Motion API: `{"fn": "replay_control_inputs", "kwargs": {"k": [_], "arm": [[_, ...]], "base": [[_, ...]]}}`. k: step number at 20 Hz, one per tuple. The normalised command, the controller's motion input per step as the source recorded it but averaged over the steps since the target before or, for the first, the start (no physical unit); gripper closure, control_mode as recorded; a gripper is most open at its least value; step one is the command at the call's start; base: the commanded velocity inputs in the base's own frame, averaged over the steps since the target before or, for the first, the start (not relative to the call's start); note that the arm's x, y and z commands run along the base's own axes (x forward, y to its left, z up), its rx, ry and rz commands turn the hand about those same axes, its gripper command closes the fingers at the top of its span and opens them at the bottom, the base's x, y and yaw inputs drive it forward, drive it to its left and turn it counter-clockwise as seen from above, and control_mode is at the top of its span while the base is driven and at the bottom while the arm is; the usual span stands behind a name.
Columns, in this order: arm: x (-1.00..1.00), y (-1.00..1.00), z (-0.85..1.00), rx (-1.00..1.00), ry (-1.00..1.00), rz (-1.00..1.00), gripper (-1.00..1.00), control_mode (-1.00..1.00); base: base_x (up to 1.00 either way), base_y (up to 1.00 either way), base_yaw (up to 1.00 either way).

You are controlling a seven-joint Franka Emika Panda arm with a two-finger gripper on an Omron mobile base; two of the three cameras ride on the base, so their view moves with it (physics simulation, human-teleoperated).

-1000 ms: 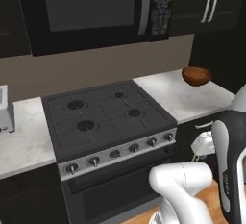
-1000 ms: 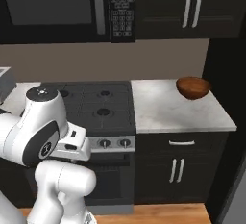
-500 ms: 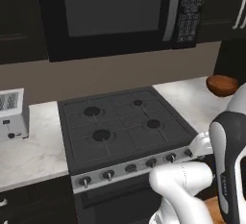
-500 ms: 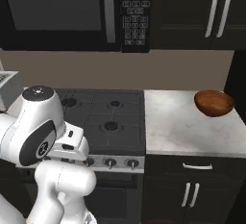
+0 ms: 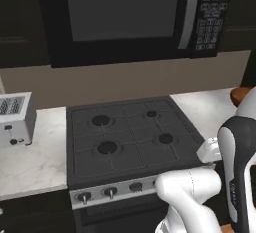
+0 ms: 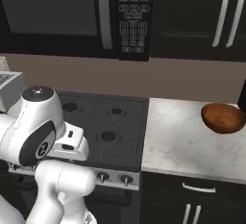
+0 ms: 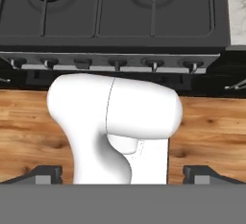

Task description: Pick the cup and bowl from the counter and place them on the counter next to the sink.

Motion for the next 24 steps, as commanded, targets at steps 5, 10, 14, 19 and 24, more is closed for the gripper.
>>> {"fn": "replay_control_inputs", "kwargs": {"k": [5, 10, 14, 19, 24], "arm": [[0.00, 0.00, 0.00, 0.00, 0.00, 0.00, -1.00, 1.00], [0.00, 0.00, 0.00, 0.00, 0.00, 0.00, -1.00, 1.00], [0.00, 0.00, 0.00, 0.00, 0.00, 0.00, -1.00, 1.00], [0.00, 0.00, 0.00, 0.00, 0.00, 0.00, -1.00, 1.00], [0.00, 0.00, 0.00, 0.00, 0.00, 0.00, -1.00, 1.00]], "base": [[0.40, -0.74, 0.07], [0.43, -0.84, 0.00], [0.37, -0.65, -0.02], [0.18, -0.01, -0.01], [0.00, 0.00, 0.00]]}}
